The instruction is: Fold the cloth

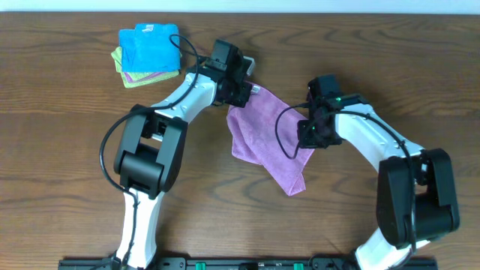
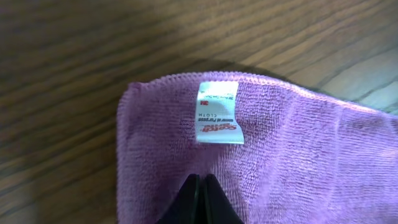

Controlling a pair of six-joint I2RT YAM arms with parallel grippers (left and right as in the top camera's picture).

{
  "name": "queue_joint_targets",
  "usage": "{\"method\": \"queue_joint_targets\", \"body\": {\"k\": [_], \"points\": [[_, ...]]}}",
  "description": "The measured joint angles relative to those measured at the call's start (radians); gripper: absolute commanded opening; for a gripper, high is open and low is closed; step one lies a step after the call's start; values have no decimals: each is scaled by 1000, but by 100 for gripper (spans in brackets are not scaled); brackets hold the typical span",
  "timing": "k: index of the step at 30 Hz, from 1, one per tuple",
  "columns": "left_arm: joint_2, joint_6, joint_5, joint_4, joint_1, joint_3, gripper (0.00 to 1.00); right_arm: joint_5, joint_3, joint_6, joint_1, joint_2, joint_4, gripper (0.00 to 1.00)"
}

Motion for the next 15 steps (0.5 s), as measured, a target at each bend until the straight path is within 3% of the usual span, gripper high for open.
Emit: {"method": "queue_joint_targets", "body": {"k": [15], "points": [[19,0,3,-21,-46,17,6,53,-12,1,31,0,4,2]]}}
